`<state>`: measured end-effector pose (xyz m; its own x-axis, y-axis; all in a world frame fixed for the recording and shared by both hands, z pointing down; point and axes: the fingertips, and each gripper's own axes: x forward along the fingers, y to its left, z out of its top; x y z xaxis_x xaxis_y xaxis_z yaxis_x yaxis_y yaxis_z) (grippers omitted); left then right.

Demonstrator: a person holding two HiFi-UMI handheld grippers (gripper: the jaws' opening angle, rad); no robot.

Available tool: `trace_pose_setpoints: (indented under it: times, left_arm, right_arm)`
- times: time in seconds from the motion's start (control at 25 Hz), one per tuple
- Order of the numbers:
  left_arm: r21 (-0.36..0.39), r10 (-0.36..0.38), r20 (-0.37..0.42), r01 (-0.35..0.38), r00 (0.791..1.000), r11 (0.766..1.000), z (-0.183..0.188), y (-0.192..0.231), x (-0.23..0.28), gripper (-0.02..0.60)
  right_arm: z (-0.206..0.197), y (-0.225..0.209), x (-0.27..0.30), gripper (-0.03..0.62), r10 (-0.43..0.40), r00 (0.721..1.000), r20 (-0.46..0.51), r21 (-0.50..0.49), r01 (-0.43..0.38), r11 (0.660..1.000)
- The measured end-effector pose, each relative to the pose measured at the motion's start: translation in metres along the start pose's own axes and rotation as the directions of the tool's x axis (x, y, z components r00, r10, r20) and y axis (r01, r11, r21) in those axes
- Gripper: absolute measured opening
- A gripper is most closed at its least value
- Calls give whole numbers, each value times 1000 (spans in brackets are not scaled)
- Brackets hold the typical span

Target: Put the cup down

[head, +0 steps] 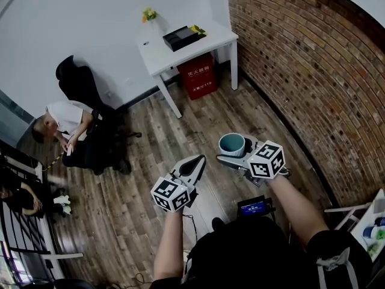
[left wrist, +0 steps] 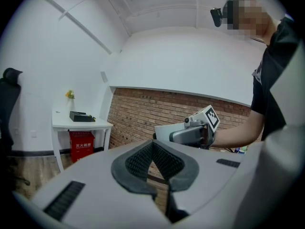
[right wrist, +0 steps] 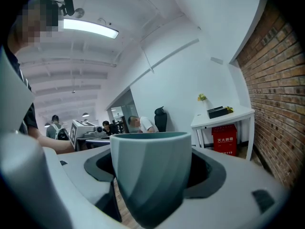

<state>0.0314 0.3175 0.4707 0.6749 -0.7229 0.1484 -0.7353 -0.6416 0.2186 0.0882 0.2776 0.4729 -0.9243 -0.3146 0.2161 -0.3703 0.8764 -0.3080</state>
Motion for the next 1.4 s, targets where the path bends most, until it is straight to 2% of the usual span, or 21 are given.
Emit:
trace_pose_setpoints:
  times: [0.56, 1.04, 1.24, 1.4]
  left_arm:
    - [-17, -13, -9, 13, 1000, 1000, -4, 5, 26, 8]
    - [4, 46, -33, -46, 998, 999, -1, 29, 72, 8]
    - [-10, 60, -29, -61, 998, 998, 1, 55, 92, 8]
    - [-23, 53, -18, -53, 998, 998, 5, 93, 113, 8]
  right_arm:
    - [2, -26, -9, 402, -9, 1000, 16, 29, 9, 1000]
    - [2, -97, -28, 402, -10, 999, 42, 79, 6, 997]
    - [3, -130, -19, 402, -30, 999, 28, 91, 27, 995]
    - [8, -165, -1, 402, -61, 998, 20, 114, 59, 992]
